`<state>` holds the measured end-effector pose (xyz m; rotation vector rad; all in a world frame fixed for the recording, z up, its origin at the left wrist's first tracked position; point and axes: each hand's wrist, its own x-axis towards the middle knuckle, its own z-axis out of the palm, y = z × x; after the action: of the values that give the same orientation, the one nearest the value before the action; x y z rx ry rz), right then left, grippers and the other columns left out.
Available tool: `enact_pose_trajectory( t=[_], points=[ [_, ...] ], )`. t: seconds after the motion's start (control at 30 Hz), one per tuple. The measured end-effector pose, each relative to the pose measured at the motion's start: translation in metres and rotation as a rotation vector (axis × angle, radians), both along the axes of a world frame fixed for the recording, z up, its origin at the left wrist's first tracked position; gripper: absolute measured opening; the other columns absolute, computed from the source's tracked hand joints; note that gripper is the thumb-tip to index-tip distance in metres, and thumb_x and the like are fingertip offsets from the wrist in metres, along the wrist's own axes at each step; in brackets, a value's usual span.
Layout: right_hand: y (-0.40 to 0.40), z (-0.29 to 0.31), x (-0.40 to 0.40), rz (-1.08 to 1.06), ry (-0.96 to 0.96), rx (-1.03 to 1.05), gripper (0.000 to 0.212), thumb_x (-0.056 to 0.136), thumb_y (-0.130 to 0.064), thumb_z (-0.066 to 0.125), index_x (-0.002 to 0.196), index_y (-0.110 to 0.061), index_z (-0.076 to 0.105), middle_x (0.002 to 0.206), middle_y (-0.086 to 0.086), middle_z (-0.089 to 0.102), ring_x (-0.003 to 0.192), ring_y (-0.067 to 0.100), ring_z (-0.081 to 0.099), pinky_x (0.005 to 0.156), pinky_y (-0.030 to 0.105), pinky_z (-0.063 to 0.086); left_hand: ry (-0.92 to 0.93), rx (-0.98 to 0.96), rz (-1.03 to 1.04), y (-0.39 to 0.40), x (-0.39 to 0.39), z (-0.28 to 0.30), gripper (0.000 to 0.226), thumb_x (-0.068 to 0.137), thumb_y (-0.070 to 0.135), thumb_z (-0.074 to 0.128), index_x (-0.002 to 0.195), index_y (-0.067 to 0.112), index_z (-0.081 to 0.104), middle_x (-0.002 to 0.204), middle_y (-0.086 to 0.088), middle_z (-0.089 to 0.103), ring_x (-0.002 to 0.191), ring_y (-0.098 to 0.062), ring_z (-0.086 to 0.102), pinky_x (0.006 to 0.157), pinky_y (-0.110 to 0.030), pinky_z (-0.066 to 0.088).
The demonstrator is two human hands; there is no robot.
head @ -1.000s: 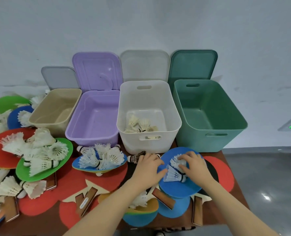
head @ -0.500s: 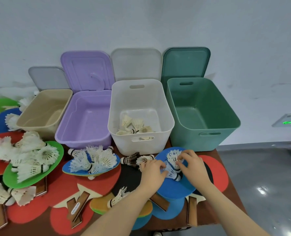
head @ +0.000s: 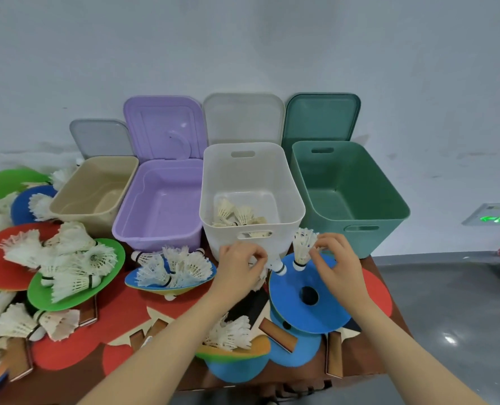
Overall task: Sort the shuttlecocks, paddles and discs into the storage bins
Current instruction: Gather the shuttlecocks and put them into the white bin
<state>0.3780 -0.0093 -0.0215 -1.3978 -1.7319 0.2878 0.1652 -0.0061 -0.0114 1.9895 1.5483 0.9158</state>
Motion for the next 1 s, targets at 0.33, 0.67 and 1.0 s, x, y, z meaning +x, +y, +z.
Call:
enact_pose_trajectory(
  t=[0.33, 0.67, 1.0],
  points=[
    [0.053, 0.061, -0.041, 0.025, 0.138, 0.136, 0.005, 0.085, -0.007, 0.064, 0.085, -0.009, 0.06, 0.102, -0.004, 0.052, 0.09, 0.005, 0.052, 0.076, 0.012, 0.041, -0.089, 0.372, 0.245, 0.044, -0.024, 0.058, 0.009, 0.083, 0.011, 0.065, 0.081, 0.019, 0.063, 0.085, 0.009, 0.064, 0.084, -0.01, 0.056, 0.077, -0.024, 0.023],
    [0.101, 0.037, -0.046, 0.068, -0.112, -0.265, 0.027, 0.092, -0.021, 0.057, 0.118, -0.016, 0.059, 0.131, 0.0, 0.047, 0.117, 0.016, 0.046, 0.087, 0.02, 0.032, 0.267, 0.091, 0.275, 0.092, -0.051, 0.036, 0.02, 0.09, 0.02, 0.056, 0.108, 0.016, 0.065, 0.117, 0.0, 0.059, 0.112, -0.024, 0.046, 0.087, -0.031, 0.027],
    [0.055, 0.016, -0.082, 0.228, -0.035, -0.012, 0.012, 0.086, -0.022, 0.062, 0.096, -0.016, 0.066, 0.093, -0.007, 0.058, 0.085, 0.008, 0.054, 0.072, 0.02, 0.044, 0.233, 0.085, 0.33, 0.041, -0.098, 0.018, 0.027, 0.089, 0.023, 0.056, 0.115, 0.018, 0.062, 0.12, 0.0, 0.057, 0.117, -0.021, 0.044, 0.089, -0.03, 0.023]
  ],
)
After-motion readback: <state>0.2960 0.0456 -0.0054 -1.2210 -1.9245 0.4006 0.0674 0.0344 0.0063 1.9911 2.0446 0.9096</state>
